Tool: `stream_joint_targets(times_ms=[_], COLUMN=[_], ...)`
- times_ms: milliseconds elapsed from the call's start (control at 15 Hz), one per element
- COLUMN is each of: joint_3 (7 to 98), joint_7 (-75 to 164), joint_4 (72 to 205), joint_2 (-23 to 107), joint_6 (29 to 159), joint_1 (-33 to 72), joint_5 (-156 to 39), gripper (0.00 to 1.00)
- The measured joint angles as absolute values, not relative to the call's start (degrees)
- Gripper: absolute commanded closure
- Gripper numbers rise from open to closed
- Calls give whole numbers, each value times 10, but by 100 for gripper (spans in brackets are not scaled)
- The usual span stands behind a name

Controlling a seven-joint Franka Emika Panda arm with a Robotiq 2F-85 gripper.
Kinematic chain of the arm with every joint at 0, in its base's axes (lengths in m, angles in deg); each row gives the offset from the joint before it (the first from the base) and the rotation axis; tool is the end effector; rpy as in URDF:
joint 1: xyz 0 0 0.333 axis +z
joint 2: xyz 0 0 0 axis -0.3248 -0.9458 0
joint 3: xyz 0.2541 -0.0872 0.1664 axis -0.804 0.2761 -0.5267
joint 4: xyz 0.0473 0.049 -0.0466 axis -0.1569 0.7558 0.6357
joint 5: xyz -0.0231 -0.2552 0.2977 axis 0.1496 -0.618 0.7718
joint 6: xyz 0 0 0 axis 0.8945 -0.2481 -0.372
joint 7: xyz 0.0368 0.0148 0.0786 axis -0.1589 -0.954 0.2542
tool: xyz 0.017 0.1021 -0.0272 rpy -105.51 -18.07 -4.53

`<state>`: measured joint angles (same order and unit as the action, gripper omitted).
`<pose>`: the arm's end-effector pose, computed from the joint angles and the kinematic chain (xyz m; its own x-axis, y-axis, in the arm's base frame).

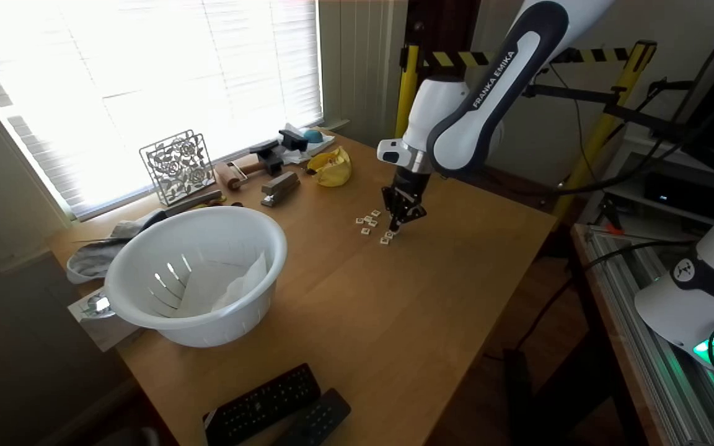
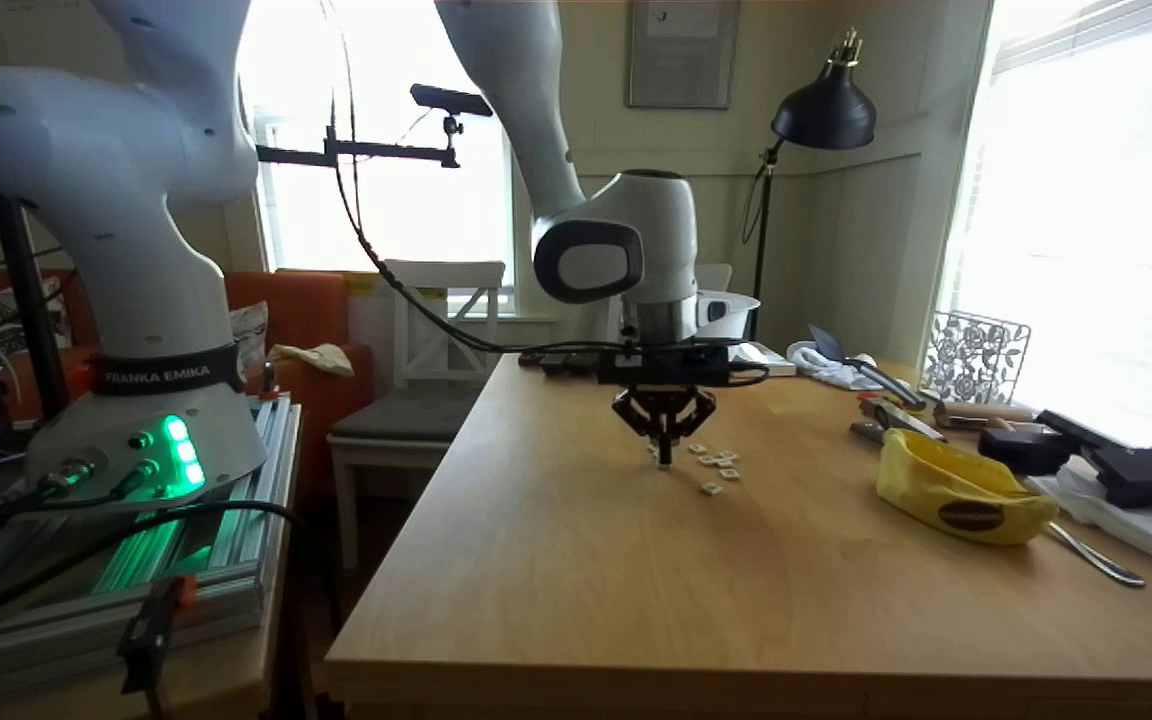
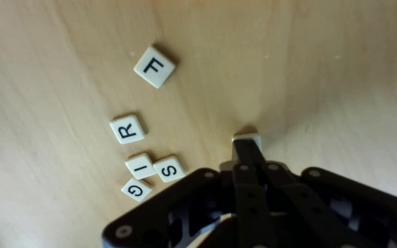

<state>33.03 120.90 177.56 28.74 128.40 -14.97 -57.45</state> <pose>0.5088 -0.1613 0.1458 0.5879 0.7931 0.1595 0.7887 -0.6057 0.1048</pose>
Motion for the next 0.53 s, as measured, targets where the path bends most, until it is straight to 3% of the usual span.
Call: stream_joint_targets(times_ms=[533], joint_3=[272], joint_7=[1234], joint_4=[1780], joint_2=[287], joint_6=[1289], joint_1=[-216], joint_5=[-534], gripper=[100])
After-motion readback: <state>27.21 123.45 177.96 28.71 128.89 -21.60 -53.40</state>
